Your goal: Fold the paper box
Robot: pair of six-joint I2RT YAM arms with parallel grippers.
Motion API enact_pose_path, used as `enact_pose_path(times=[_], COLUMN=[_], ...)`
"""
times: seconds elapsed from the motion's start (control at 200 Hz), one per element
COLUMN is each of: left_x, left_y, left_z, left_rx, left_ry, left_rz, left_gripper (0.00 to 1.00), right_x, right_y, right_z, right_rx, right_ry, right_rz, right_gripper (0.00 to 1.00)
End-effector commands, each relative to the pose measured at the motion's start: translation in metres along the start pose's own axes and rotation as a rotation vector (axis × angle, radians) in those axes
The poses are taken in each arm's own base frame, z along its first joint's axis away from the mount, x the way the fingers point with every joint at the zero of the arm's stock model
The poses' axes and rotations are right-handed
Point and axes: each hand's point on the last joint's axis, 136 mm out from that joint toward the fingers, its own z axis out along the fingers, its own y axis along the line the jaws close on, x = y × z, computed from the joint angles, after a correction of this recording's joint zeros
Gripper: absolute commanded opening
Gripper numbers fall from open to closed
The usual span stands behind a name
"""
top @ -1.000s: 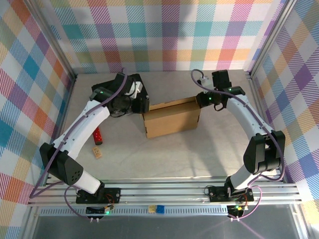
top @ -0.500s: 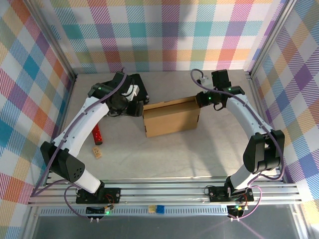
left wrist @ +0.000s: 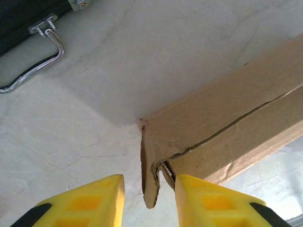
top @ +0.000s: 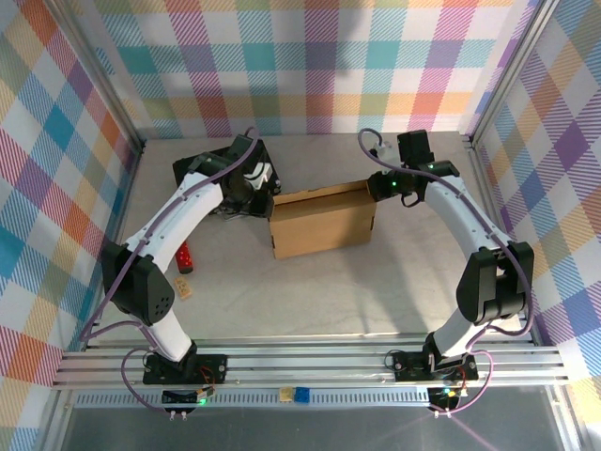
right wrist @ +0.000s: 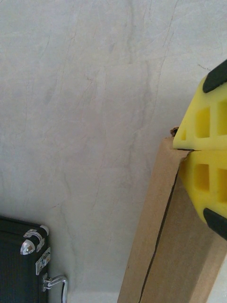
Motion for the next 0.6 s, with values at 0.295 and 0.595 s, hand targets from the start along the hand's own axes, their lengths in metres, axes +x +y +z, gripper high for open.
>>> enact_pose_path(times=[0.295, 0.595], left_x=[-0.013, -0.011], left_y=[-0.005, -0.015], left_z=[-0.005, -0.008], left_rx=[0.025, 0.108], left_ry=[-0.015, 0.081], left_rz=[-0.028, -0.169], left_gripper=[0.03, 0.0], right_x=[0.011, 0.015], right_y=[0.009, 0.009], right_z=[0.005, 0.006], right_rx=[-0.039, -0.044], right_ry=[0.054, 0.062], right_rz=[0.01, 0.013], right_gripper=[0.0, 0.0])
